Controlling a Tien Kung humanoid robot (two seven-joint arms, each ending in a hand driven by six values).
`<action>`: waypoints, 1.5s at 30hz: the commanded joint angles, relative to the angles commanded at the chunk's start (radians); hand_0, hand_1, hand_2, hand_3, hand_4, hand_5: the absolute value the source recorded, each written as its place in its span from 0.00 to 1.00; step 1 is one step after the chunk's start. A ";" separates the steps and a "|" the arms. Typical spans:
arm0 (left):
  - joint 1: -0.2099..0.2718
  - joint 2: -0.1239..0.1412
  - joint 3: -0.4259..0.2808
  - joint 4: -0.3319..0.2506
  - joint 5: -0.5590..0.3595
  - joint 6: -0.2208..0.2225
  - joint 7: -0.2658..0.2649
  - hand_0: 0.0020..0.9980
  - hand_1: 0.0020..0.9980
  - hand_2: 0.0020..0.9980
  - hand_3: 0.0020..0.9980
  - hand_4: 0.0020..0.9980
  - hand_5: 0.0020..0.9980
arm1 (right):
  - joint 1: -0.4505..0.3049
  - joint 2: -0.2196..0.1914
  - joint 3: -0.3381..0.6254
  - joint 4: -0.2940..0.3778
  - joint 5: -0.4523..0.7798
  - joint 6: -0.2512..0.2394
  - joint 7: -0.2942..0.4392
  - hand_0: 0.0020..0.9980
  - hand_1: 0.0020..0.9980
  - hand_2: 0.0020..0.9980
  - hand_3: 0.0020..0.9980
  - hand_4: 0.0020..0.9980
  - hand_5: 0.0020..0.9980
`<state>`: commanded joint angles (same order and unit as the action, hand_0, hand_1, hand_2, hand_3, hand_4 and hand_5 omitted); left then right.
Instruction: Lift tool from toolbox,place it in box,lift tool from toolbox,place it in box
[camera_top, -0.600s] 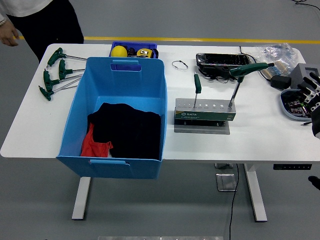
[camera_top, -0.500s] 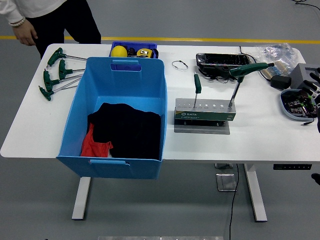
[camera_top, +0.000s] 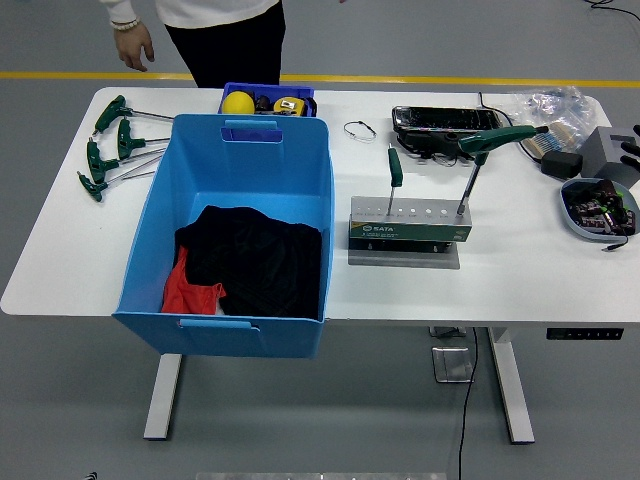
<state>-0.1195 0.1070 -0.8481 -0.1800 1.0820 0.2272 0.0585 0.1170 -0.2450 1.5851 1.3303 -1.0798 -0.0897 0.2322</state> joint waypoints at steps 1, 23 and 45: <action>0.000 0.000 -0.001 0.000 0.001 0.000 0.000 0.66 0.63 0.68 0.70 0.75 0.71 | 0.001 -0.001 0.003 -0.004 0.006 0.000 -0.001 0.79 0.77 0.84 0.87 1.00 0.90; -0.007 -0.003 0.001 0.000 -0.008 0.004 -0.004 0.66 0.63 0.68 0.71 0.74 0.72 | 0.009 -0.008 0.004 -0.020 0.016 0.021 -0.013 0.80 0.77 0.84 0.86 1.00 0.89; -0.034 -0.012 0.038 0.000 -0.069 -0.003 -0.014 0.67 0.63 0.69 0.71 0.74 0.73 | 0.194 -0.213 -0.201 -0.011 -0.376 -0.029 -0.011 0.91 0.82 0.86 0.86 1.00 0.88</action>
<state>-0.1537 0.0952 -0.8099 -0.1800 1.0128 0.2238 0.0444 0.3112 -0.4583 1.3840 1.3188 -1.4559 -0.1190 0.2215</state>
